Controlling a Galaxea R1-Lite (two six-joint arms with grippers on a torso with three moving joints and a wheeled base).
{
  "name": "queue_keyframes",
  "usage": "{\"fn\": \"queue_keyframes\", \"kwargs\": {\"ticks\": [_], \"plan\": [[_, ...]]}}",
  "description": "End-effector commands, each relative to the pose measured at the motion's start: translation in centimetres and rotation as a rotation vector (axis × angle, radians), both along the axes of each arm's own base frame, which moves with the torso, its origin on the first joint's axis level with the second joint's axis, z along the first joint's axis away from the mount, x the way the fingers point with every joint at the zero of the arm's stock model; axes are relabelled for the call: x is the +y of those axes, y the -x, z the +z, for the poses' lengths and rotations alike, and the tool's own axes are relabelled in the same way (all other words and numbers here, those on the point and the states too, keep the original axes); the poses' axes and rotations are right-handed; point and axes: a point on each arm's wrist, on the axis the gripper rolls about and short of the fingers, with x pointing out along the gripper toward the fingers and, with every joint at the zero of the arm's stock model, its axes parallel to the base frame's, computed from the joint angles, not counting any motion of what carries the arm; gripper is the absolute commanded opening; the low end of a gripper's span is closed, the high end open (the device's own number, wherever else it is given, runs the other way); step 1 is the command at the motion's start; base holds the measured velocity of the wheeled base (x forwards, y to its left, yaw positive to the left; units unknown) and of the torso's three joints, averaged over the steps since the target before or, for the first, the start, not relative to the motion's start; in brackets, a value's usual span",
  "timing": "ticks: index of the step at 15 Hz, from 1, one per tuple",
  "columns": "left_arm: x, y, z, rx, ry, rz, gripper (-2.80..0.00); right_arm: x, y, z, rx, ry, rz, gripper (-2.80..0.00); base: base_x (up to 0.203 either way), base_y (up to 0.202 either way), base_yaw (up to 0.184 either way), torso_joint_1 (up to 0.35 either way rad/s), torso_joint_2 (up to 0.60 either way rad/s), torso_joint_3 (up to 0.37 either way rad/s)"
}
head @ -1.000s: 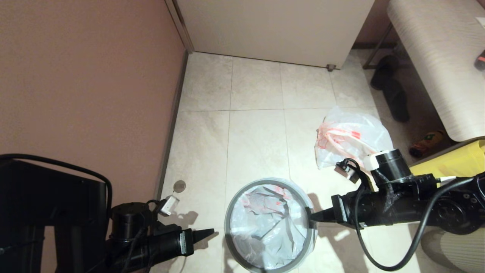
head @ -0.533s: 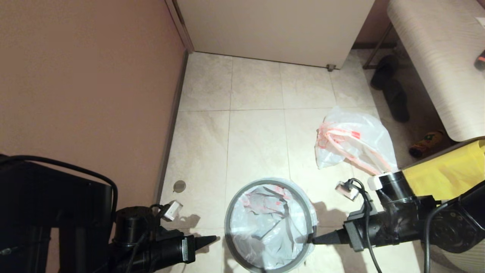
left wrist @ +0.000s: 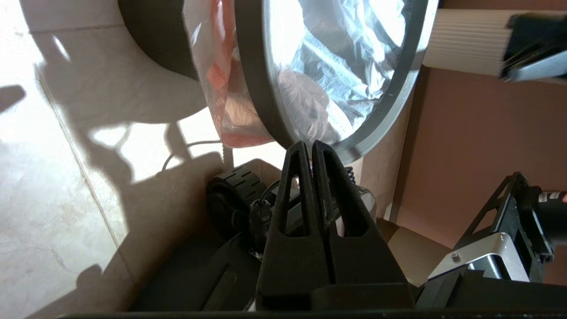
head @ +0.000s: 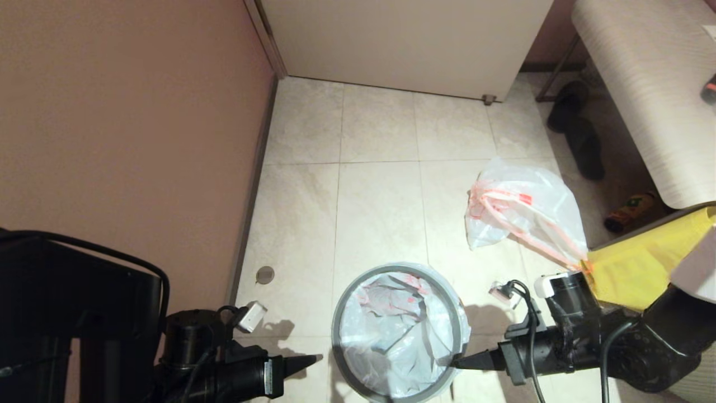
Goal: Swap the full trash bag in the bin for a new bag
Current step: Place the trash can ring on the trash can
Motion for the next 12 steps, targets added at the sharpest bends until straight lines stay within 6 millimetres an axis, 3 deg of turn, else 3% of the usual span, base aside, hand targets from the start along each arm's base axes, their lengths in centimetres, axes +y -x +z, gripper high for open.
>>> {"fn": "queue_keyframes", "kwargs": {"ticks": [1,3,5,9,12], "plan": [[-0.4,-1.0,0.6,-0.070,0.030,-0.004,-2.80,-0.2,0.1,-1.3,0.032,0.003,-0.004,-2.80,0.000,0.000,0.000,0.000,0.00,0.000],[-0.7,-1.5,1.2,-0.070,0.073,0.007,-2.80,-0.3,0.4,-1.5,0.024,0.002,-0.001,-2.80,0.000,0.000,0.000,0.000,0.00,0.000],[-1.0,-2.2,0.4,-0.055,0.076,-0.003,-2.80,-0.3,0.4,-1.6,0.019,-0.001,0.000,-2.80,0.000,0.000,0.000,0.000,0.00,0.000],[-2.8,-6.7,-1.4,-0.135,0.102,-0.030,-2.80,-0.4,0.6,-1.7,0.009,0.000,0.015,-2.80,0.000,0.000,0.000,0.000,0.00,0.000],[-3.8,-7.9,-2.3,-0.144,0.138,-0.110,-2.80,-0.4,0.8,-1.9,-0.003,0.004,0.023,-2.80,0.000,0.000,0.000,0.000,0.00,0.000]]}}
